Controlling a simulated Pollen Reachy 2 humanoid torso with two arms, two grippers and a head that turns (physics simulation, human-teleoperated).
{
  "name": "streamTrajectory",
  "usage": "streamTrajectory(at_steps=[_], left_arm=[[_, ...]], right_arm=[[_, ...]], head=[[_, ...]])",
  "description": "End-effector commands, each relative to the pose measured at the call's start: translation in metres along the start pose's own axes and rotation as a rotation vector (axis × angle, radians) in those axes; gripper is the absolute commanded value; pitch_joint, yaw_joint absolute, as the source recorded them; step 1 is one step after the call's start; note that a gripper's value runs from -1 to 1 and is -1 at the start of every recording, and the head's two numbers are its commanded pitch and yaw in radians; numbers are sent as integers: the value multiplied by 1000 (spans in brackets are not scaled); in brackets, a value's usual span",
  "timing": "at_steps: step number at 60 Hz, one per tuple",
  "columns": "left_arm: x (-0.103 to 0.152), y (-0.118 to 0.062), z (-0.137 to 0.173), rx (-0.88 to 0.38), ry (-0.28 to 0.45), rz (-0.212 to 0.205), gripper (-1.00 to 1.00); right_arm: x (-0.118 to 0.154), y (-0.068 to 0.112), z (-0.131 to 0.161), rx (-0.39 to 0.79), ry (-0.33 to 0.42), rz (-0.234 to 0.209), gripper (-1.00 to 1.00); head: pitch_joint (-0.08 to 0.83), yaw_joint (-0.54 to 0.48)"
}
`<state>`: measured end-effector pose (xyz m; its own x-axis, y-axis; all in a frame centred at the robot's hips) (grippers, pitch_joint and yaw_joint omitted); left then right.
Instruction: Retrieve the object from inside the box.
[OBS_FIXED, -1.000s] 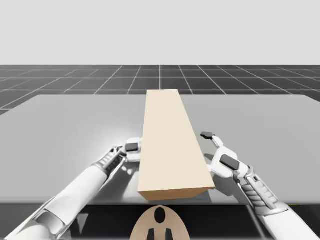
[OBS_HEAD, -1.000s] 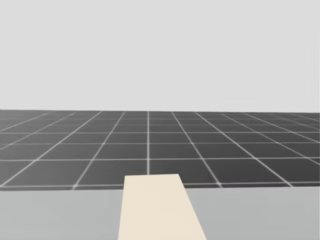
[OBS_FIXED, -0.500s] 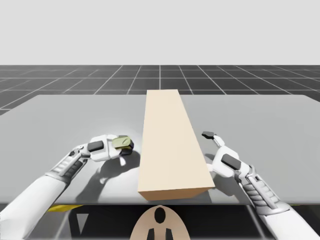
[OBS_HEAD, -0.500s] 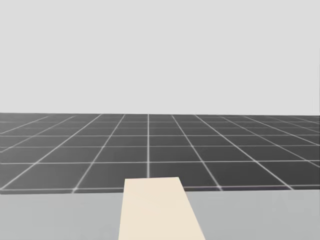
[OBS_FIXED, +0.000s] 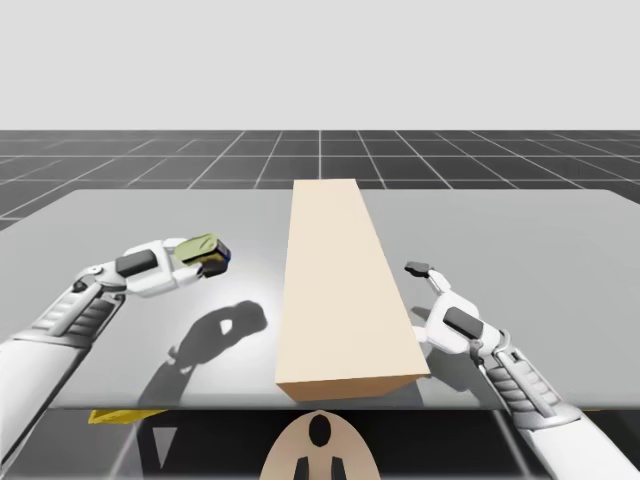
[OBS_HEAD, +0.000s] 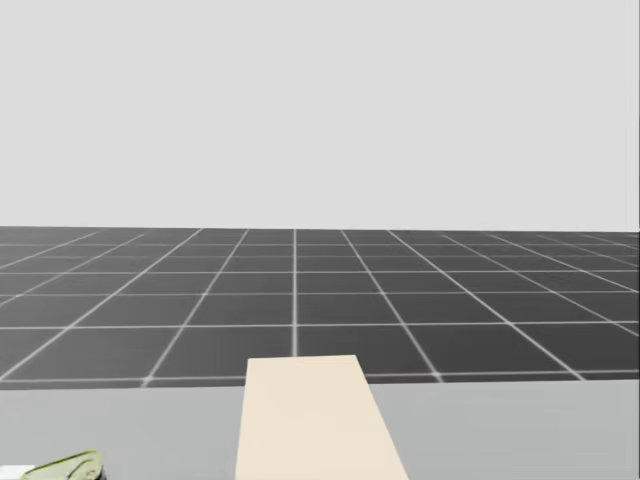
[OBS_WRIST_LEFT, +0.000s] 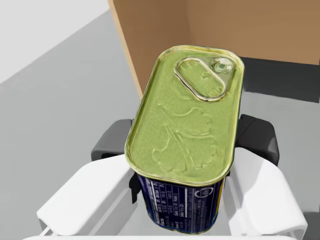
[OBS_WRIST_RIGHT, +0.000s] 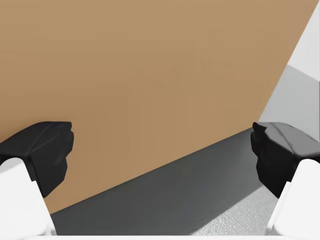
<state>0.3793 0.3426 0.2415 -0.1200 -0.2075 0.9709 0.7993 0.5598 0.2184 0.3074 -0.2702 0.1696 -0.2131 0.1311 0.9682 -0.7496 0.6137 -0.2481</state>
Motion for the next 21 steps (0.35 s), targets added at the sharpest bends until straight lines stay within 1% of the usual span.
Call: streamTrajectory(at_steps=[1, 2, 3, 5, 6, 8, 9, 11, 12, 15, 16, 21], left_arm=[[53, 32, 2, 91, -63, -77, 1000], [55, 33, 2, 96, -62, -82, 1000], [62, 36, 2, 106, -63, -96, 1000], [68, 38, 2, 112, -62, -104, 1000], [76, 41, 3, 124, -62, -119, 1000], [82, 43, 3, 128, -66, -126, 1000], [91, 45, 3, 133, -74, -132, 1000], [97, 47, 3, 141, -74, -142, 1000], [106, 49, 2, 148, -76, -156, 1000], [115, 52, 2, 151, -81, -162, 1000], [124, 54, 1, 158, -82, -173, 1000], [143, 61, -3, 167, -95, -186, 1000]], right_arm=[[3, 2, -4, 15, -25, -5, -1000], [3, 2, -4, 15, -25, -5, -1000], [3, 2, -4, 14, -24, -5, -1000], [2, 2, -4, 14, -24, -5, -1000], [2, 2, -4, 13, -24, -5, -1000], [2, 2, -3, 12, -24, -6, -1000], [2, 1, -3, 12, -24, -6, -1000], [2, 1, -3, 12, -24, -6, -1000], [2, 1, -3, 12, -23, -5, -1000], [2, 1, -3, 13, -23, -5, -1000], [2, 1, -3, 13, -23, -4, -1000], [2, 1, -3, 13, -24, -5, -1000]], head=[[-1, -57], [-1, -57], [-1, -59], [-1, -60], [0, -62], [-1, -63], [-1, -64], [0, -65], [2, -66], [4, -66], [6, -66], [9, -68]])
